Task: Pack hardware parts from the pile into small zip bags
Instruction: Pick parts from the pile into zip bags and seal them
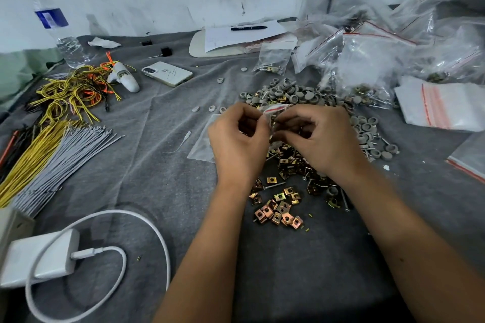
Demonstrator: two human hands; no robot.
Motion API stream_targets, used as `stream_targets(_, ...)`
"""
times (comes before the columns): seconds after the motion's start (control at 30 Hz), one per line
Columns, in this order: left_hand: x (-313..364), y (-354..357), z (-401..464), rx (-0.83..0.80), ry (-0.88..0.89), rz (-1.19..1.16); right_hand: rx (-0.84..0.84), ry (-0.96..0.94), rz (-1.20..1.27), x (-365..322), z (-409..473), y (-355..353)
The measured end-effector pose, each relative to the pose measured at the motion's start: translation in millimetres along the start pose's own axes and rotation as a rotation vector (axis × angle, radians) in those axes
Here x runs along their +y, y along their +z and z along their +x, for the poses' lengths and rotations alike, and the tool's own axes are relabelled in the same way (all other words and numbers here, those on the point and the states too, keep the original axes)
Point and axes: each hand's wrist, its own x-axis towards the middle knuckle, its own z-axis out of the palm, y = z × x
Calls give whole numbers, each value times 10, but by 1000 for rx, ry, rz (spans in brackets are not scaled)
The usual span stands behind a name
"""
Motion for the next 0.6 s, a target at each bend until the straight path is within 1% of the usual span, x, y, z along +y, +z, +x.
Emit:
stream_targets(0.1, 14, -8, 21, 119, -82, -21, 70, -37, 4, -10, 1, 3)
stream_targets(0.17, 24, -30, 40, 227, -147, -88, 99, -51, -31, -3, -5, -5)
stream_targets(0.23, 27, -60, 60, 322, -192, -143, 26, -66, -128, 11, -11, 5)
stream_targets(0.33, 39, -81, 76, 399, -215, -166, -175, -127, -336, 17, -23, 90)
stream_targets(0.4, 47, -78, 76, 408, -217, -175, -276, -149, -462, -9, -33, 163)
stream_targets(0.47, 58, -75, 74, 410, -219, -176, -324, -138, -548, -39, -34, 213)
stream_targets(0.6, 45, -79, 79, 417, -226, -193, -418, -77, -575, -51, -8, 215)
